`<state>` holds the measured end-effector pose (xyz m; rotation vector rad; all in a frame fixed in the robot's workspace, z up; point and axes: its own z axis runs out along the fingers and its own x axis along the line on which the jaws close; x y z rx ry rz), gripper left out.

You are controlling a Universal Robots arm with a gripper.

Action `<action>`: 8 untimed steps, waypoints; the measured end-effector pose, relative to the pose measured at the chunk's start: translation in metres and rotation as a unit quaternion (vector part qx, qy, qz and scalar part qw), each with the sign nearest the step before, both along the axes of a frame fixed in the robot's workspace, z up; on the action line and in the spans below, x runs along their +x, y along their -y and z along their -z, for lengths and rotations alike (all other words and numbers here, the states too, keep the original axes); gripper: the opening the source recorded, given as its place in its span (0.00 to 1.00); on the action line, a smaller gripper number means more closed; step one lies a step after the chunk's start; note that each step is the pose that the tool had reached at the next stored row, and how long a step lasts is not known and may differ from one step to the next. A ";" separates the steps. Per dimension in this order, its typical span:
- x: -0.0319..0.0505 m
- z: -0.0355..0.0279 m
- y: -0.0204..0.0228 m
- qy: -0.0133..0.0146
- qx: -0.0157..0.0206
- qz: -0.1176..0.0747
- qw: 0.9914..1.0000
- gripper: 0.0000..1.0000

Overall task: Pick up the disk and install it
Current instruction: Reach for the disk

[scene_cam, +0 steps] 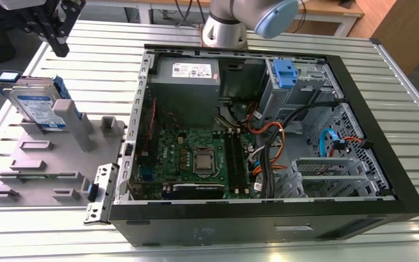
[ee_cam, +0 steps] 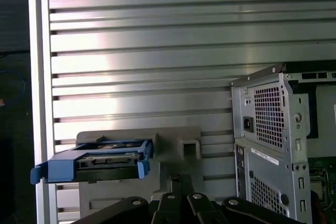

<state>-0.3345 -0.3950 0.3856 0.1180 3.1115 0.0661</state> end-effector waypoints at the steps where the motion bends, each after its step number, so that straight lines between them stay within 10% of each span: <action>1: -0.0017 0.0000 0.0000 0.000 0.000 0.000 1.000 0.11; 8: -0.0052 0.0001 0.0000 0.000 0.000 0.000 1.000 0.11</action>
